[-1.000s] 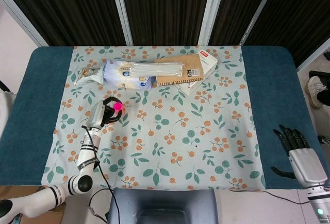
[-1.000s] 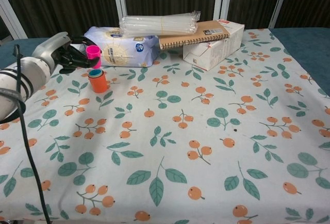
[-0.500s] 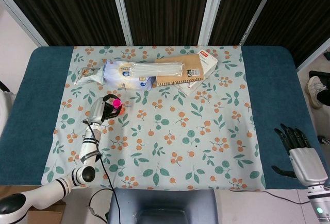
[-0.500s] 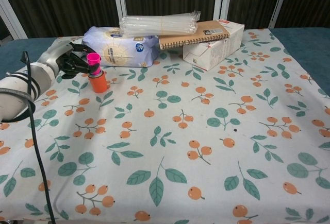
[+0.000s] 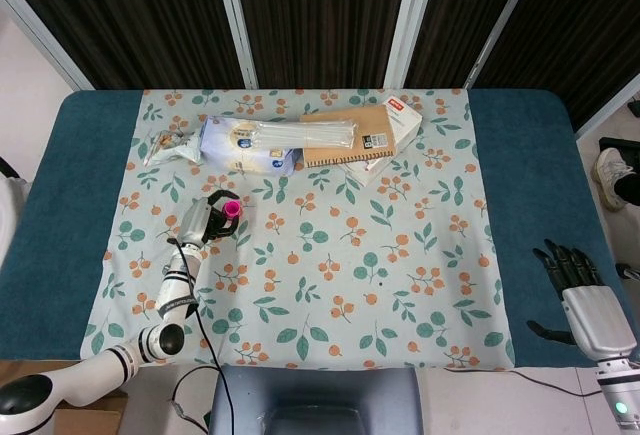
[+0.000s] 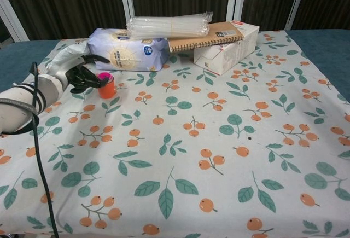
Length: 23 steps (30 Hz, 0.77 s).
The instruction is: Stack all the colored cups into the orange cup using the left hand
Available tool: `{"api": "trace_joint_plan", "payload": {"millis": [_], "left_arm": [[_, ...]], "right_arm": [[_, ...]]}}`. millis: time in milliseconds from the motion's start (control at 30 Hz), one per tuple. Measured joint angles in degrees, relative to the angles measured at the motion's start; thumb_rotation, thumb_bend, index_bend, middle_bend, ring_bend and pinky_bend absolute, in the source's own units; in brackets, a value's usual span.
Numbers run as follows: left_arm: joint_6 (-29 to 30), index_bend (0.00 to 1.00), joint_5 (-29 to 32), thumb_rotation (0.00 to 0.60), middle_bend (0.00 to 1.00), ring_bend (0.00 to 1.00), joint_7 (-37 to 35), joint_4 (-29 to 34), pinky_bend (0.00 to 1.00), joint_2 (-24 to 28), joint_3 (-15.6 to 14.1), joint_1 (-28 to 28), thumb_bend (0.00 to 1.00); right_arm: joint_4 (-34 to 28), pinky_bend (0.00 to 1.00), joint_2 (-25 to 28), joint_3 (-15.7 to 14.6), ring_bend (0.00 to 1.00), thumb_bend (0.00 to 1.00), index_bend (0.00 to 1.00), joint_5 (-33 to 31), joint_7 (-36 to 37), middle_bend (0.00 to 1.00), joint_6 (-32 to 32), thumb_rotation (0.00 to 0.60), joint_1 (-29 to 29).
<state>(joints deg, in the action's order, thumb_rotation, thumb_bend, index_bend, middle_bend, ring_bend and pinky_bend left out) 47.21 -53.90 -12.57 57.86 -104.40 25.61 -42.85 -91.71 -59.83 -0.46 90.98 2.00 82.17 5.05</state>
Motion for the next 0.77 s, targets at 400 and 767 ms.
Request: {"api": "trace_joint_plan", "payload": {"millis": [400,767], "left_arm": [[21.16,0.0,-16.38,0.6,0.51,0.66,-1.59,6.46,0.86,6.28,-8.97,9.55,0.47],[49.54,0.0,-32.06,0.6,0.0,0.0,8.21,21.53,0.0,25.01,-29.58,31.36,0.46]], "right_arm": [[0.28,0.0,0.87,-0.43,0.0,0.13,0.0,1.15,2.24,0.0,2.31,0.6,-0.94],[0.28,0.0,0.16,-1.19,0.0,0.13,0.0,3.27,0.99,0.0,2.05,0.6,-0.84]]}}
